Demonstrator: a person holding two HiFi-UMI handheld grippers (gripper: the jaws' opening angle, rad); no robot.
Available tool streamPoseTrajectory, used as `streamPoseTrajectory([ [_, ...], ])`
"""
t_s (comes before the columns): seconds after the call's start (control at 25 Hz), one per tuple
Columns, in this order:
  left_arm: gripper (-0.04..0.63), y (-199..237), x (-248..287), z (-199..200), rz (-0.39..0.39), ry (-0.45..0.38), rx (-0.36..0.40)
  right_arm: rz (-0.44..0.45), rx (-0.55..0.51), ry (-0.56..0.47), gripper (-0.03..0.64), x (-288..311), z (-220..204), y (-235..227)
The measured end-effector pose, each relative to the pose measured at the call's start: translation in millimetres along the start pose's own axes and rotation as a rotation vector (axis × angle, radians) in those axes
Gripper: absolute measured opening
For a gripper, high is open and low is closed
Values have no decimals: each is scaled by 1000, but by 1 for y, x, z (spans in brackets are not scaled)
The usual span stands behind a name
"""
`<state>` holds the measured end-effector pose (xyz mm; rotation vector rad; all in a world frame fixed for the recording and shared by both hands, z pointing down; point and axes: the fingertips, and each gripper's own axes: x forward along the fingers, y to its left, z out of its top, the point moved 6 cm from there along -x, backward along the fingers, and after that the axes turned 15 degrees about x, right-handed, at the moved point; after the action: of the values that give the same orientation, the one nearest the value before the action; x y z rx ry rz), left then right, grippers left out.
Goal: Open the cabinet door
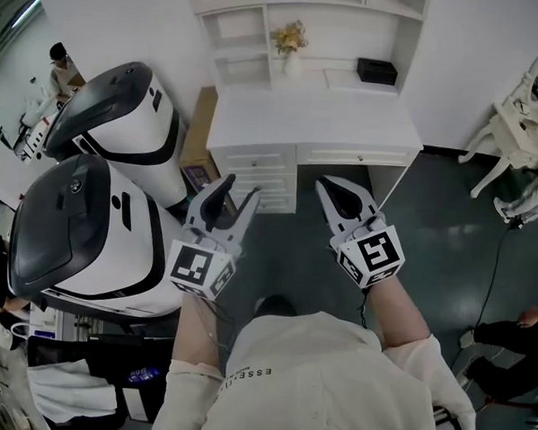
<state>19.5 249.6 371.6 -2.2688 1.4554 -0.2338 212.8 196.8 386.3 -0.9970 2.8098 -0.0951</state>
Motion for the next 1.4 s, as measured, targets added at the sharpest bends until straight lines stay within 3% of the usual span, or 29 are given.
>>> streamPoseTrajectory([
  [0.16, 187, 12, 18, -2, 10, 30, 42, -13, 2, 1, 14, 9, 2, -14],
  [0.56, 190, 70, 92, -43, -13, 32, 33, -63, -10, 7, 14, 87, -4, -67],
  [1.16, 189, 278, 261, -127, -90, -17, 27, -155, -45, 9, 14, 334, 11, -170],
  [1.4, 189, 337, 318, -151, -118, -27, 41, -184, -61, 4, 14, 405, 15, -204],
])
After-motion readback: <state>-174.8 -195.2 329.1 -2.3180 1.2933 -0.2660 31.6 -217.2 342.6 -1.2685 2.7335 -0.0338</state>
